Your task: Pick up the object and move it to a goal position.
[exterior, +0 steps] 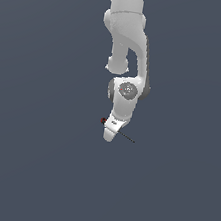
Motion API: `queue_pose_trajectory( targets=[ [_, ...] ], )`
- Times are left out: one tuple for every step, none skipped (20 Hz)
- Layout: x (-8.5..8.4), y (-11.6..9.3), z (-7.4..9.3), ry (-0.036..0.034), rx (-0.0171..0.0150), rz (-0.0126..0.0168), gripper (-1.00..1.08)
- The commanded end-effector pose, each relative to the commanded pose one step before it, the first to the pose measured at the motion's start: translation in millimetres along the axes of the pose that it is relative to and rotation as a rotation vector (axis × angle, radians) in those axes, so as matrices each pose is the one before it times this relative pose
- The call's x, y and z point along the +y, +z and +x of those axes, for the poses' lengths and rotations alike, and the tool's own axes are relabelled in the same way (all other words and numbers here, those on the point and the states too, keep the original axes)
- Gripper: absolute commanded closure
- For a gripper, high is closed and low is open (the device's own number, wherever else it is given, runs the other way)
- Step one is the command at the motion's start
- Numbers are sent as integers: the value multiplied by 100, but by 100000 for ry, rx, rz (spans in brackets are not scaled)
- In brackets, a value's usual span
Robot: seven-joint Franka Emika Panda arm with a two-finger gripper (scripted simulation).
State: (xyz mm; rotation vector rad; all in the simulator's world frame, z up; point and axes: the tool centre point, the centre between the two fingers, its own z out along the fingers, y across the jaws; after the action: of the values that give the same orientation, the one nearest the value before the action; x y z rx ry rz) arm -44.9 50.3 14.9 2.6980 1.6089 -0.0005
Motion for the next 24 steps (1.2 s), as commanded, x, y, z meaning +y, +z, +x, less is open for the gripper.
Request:
queue_pose_trajectory(
  targets=[
    [7, 7, -23, -17, 10, 17, 108],
    [41, -23, -105, 0, 0, 0, 108],
    [68, -38, -175, 0, 0, 0, 108],
    [95, -53, -245, 0, 0, 0, 108],
    [122, -68, -315, 0, 0, 0, 108],
    [150, -83, -383, 0, 0, 0, 108],
    [176, -97, -451, 0, 0, 0, 108],
    [203, -112, -517, 0, 0, 0, 108],
    [229, -126, -581, 0, 0, 0, 108],
    [255, -140, -645, 0, 0, 0, 108],
    [280, -153, -707, 0, 0, 0, 108],
    [306, -167, -767, 0, 0, 0, 108],
    [331, -180, -827, 0, 0, 0, 108],
    [356, -193, -885, 0, 0, 0, 108],
    [381, -206, -942, 0, 0, 0, 108],
    [407, -219, -998, 0, 0, 0, 108],
    [434, -231, -1054, 0, 0, 0, 108],
    [462, -244, -1108, 0, 0, 0, 108],
    [459, -242, -1093, 0, 0, 0, 108],
    [436, -228, -1031, 0, 0, 0, 108],
    [411, -215, -969, 0, 0, 0, 108],
    [389, -202, -907, 0, 0, 0, 108],
    [370, -189, -844, 0, 0, 0, 108],
    [351, -176, -781, 0, 0, 0, 108]
  ],
)
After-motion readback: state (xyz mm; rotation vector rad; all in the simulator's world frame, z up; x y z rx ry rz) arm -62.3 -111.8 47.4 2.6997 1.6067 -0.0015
